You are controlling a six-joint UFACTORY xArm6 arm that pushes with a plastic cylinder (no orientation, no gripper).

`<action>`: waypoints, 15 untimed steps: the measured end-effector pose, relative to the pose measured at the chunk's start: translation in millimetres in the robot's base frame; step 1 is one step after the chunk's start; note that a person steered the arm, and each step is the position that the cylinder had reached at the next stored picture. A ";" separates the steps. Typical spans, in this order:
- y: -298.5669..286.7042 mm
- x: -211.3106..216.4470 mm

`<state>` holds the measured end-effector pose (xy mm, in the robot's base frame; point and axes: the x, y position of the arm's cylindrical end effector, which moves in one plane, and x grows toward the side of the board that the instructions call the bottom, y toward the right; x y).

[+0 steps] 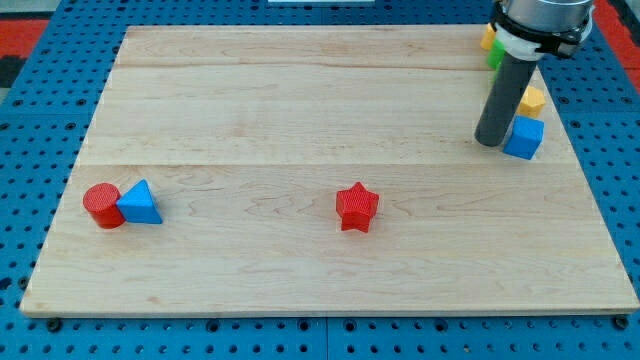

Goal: Move the red star towards bottom of the cube

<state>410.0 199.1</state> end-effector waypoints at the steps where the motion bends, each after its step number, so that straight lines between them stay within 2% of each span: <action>1: 3.3 0.0; 3: 16.5 0.0; 4: 2.7 0.0; 8: -188.2 4.7; 13: -209.5 137.7; 15: -207.5 110.4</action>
<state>520.4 -8.4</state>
